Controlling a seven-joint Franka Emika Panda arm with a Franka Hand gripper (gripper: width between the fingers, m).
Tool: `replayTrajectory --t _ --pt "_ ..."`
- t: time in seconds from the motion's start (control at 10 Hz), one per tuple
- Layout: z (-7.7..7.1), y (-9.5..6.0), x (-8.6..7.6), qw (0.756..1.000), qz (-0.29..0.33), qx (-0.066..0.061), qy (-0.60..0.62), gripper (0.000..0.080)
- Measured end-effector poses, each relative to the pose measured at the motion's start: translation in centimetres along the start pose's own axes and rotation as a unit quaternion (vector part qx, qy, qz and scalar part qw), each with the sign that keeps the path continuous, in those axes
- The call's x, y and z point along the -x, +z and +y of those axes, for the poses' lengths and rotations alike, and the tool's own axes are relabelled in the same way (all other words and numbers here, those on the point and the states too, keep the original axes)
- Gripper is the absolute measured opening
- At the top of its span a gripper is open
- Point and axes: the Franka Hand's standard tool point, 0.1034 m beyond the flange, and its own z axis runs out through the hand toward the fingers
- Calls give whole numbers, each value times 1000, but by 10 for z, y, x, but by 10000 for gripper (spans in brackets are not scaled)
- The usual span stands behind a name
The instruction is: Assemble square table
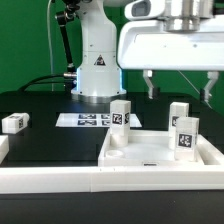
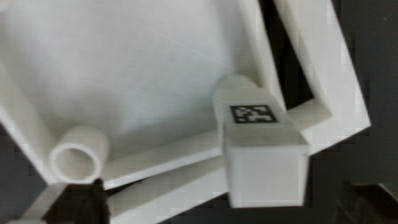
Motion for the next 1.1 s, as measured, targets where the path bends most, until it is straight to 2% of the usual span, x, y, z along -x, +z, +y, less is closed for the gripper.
replayTrajectory --t 0.1,0.2,0.4,0.8,0.9,1.1 --pt "19 -4 0 1000 -3 3 -9 648" --pt "34 -7 -8 1000 -2 5 -14 648" --pt "31 -5 -5 1000 -3 6 -12 649" --pt "33 -4 -5 1000 -3 6 -13 649" --pt "47 -4 0 1000 0 4 -31 649" --pt "92 -5 11 999 4 -3 -45 649"
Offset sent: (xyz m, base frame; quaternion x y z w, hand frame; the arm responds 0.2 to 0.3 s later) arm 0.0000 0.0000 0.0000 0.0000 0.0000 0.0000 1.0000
